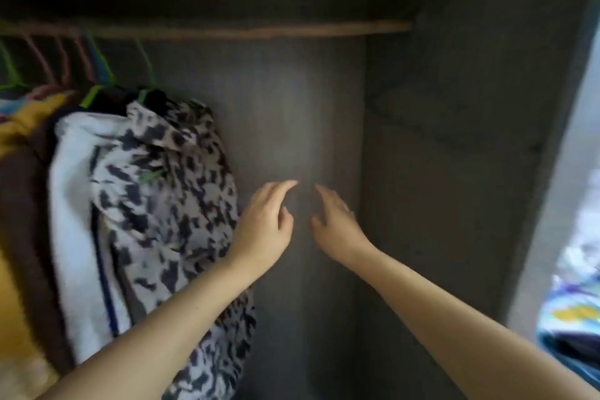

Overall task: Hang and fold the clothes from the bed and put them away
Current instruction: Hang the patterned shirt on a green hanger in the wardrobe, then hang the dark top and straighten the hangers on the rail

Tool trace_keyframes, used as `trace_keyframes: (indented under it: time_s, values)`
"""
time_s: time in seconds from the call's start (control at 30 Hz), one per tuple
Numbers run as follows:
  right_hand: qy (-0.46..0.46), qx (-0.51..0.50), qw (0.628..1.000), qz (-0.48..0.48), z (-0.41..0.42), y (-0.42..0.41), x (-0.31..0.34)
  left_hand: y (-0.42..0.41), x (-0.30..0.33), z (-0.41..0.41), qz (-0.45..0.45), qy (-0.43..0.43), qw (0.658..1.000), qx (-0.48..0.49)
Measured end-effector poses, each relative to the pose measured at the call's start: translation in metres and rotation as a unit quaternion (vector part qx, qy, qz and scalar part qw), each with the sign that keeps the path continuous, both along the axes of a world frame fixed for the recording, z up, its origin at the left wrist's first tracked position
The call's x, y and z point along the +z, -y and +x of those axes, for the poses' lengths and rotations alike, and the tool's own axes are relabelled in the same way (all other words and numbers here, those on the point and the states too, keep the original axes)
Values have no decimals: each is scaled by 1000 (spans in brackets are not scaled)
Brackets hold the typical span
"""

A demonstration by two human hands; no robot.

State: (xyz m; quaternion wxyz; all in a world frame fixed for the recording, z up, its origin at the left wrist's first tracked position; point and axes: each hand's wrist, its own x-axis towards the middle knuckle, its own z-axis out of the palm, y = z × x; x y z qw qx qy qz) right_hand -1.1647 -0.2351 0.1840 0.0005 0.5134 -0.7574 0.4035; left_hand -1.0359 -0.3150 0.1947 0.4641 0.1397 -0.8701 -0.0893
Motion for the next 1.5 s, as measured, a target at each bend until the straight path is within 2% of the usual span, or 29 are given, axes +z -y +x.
trace_keyframes:
  time_s: [0.1, 0.2, 0.3, 0.4, 0.47, 0.67, 0.8, 0.93, 1.07, 1.33, 1.5]
  values:
    - [28, -47, 998, 35, -26, -91, -41, -55, -47, -42, 36, 34, 994, -100]
    - [34, -100, 989, 104, -48, -184, -84, -121, -93, -75, 35, 79, 977, -195]
    - [51, -174, 969, 166, -66, -274, -119, -186, -128, -103, -7, 130, 959, -251]
    - [59, -251, 945, 202, -90, -371, -153, -259, -155, -138, -64, 194, 927, -315]
    - [81, -290, 922, 243, -108, -444, -174, -314, -174, -170, -65, 217, 914, -337]
    - [130, -363, 873, 299, -140, -609, -226, -434, -231, -251, 11, 305, 887, -346]
    - [162, -401, 838, 331, -163, -690, -253, -500, -263, -295, 50, 367, 864, -341]
    - [184, -416, 822, 343, -202, -723, -273, -527, -285, -340, 70, 412, 843, -339]
    - [195, -403, 819, 358, -258, -718, -293, -524, -307, -389, 85, 430, 842, -313]
    - [202, -371, 825, 374, -420, -655, -336, -464, -359, -537, 126, 481, 813, -302]
    - [244, -371, 806, 391, -537, -607, -365, -419, -395, -651, 137, 537, 783, -283]
